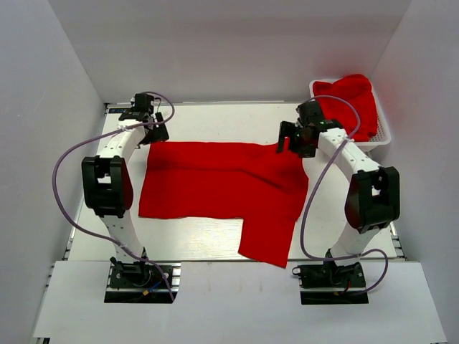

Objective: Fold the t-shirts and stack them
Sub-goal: Fold the tshirt

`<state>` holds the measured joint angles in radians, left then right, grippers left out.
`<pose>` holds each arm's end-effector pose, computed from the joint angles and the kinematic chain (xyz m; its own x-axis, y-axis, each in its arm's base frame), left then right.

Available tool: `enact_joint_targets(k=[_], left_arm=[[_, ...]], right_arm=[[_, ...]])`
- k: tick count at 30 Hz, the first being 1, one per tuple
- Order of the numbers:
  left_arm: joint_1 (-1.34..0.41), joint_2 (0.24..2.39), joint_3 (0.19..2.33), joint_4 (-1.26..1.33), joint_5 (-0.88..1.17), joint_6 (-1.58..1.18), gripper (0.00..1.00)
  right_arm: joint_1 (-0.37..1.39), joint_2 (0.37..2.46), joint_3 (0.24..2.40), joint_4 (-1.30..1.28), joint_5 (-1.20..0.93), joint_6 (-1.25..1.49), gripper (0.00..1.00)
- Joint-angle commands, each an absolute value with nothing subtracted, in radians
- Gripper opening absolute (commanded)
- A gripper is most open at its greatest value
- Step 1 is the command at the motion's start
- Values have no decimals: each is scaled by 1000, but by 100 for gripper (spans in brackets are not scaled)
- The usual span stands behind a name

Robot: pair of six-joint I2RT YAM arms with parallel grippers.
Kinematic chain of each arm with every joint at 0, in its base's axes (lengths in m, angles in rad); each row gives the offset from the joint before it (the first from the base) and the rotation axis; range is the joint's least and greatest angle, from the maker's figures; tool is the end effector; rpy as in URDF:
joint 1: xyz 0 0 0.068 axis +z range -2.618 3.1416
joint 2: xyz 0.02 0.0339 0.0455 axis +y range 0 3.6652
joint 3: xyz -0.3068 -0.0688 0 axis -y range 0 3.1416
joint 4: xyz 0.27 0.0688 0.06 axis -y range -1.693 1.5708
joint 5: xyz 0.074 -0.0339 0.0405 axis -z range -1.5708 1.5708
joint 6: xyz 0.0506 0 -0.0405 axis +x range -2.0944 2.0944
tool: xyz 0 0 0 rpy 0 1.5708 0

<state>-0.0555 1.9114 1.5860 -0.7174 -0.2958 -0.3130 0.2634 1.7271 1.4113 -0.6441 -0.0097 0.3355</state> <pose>0.4593 -0.0107 0.2675 -0.7918 -0.2510 -0.5569 -0.3546 0.9312 0.0844 0.4001 0.1084 0.2877 -0.8343 0.1160 -0.5390 0.0095 0.9805 0.1964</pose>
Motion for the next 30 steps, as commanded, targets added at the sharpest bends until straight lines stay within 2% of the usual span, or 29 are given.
enact_joint_targets(k=[1,9,18,30], left_arm=[[-66,1923,1631,-640,-164,-295,100],[-66,2036,1599,-552,1,-285,100],[-45,2135,1522,-525,11,-313,100],[-44,2332,1774,-578,31,-342,100]], right_arm=[[270,1778,1448,-500,-103,324,90],[281,1951,1515,-407,-181,328,90],[262,2141,1580,-397,-118,359,90],[195,2377,1882,-446,-127,370,90]])
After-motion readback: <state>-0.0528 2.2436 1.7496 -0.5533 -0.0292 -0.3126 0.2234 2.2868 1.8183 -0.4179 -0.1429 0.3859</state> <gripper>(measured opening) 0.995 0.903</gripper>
